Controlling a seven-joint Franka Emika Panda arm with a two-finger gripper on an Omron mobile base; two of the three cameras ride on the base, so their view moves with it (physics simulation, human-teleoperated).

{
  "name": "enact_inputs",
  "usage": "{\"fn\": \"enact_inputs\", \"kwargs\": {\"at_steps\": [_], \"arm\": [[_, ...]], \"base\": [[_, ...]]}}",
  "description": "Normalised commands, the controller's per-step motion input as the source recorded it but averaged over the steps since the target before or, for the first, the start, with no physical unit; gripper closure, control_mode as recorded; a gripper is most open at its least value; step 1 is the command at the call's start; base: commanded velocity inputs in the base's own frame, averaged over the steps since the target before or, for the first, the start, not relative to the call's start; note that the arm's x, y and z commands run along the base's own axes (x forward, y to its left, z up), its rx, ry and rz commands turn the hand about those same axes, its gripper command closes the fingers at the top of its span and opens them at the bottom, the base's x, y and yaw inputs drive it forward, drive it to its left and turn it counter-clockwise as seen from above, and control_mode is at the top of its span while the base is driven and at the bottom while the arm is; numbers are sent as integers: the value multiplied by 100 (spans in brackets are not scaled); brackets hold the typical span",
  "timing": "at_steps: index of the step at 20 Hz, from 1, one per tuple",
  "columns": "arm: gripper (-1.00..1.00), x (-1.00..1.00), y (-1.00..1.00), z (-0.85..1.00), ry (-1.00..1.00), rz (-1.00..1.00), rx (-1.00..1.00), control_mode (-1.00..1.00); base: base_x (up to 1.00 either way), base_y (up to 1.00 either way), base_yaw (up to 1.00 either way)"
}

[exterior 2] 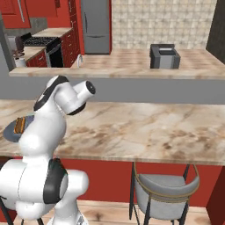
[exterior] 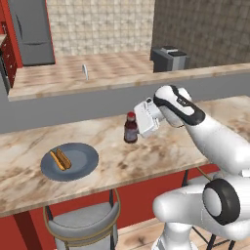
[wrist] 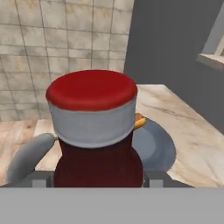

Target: Move the hot dog bun to the plate on the dining table and place the condiment next to that plate. Then navigate to the fridge and take the sausage and place it on the plate as well.

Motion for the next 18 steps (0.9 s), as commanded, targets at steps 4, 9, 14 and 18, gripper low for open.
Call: {"fn": "enact_inputs", "kwargs": {"at_steps": [4,9,14,18], "arm": [[100,49,37,-60,16,15,0,-100],[100,37,57,-78,7,6,0,-100],[100,38,44,-81,1,5,0,-100],[100,29,3,-78,0,0,0,-100]], "base": [[0,0,0],[0,0,0],[0,0,0],[0,0,0]]}}
